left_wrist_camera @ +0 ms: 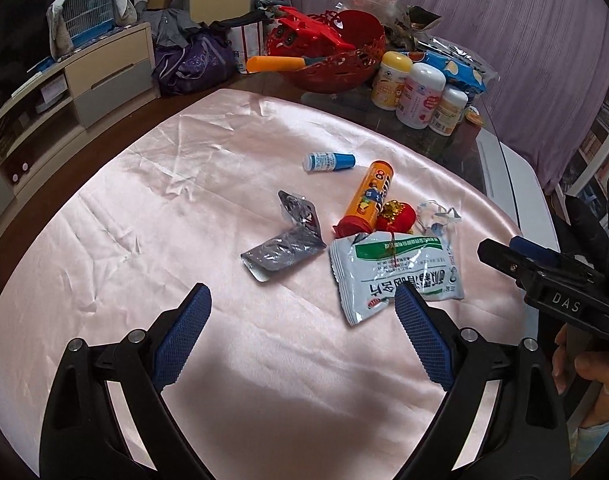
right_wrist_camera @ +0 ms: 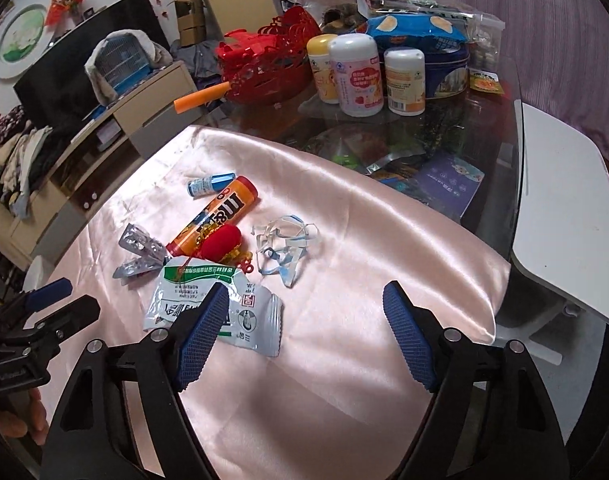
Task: Collect trash
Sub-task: 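Move both open tools back over the table toward the blister pack, then grasp the silver blister pack with the left tool while the right tool grasps clear blue-strapped packaging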
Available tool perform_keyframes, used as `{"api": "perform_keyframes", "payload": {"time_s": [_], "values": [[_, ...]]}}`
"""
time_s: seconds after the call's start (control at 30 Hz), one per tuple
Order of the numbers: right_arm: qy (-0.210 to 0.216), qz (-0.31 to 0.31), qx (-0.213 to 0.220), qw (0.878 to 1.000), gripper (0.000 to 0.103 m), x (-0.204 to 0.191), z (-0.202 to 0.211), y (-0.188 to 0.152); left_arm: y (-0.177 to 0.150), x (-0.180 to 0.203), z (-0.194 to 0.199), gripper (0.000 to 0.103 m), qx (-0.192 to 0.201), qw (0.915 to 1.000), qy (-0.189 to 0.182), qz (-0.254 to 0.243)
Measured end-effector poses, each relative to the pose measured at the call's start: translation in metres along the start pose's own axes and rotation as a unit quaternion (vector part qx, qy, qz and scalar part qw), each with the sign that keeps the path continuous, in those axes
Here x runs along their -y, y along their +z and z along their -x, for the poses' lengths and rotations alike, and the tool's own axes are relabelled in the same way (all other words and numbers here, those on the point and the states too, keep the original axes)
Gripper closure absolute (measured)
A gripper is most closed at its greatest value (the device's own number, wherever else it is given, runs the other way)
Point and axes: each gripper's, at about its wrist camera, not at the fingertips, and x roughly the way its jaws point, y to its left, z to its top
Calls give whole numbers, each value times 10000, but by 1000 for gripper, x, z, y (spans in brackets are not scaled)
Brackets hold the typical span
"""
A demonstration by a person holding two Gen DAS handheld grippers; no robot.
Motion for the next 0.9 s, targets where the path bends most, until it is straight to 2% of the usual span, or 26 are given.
{"api": "perform_keyframes", "payload": {"time_s": [0.07, 0.3, 0.57, 0.63, 0.73, 0.77, 0.8, 0.83, 0.9], "values": [[6, 8, -41, 10000, 29, -2, -9, 3, 4, -3, -11, 27, -96, 10000, -24, 4], [105, -50, -95, 9999, 36, -5, -31, 19, 12, -14, -39, 39, -237, 9997, -20, 24], [238, -68, -199, 9995, 37, -13, -53, 26, 18, -20, -61, 44, -347, 9993, -123, 5], [228, -72, -223, 9995, 38, -14, -59, 26, 18, -19, -66, 48, -402, 9991, -148, -16], [99, 60, -163, 9998, 50, -17, -61, 27, 18, -16, -68, 52, -383, 9991, -67, -149], [63, 89, -164, 9998, 61, -17, -61, 27, 18, -15, -68, 57, -392, 9991, -84, -164], [34, 107, -175, 9998, 71, -17, -62, 27, 18, -16, -68, 69, -390, 9991, -75, -159], [10, 116, -175, 9998, 73, -16, -61, 28, 18, -16, -68, 73, -389, 9991, -58, -156], [-6, 97, -180, 9998, 79, -13, -61, 28, 17, -16, -67, 73, -392, 9990, -60, -180]]}}
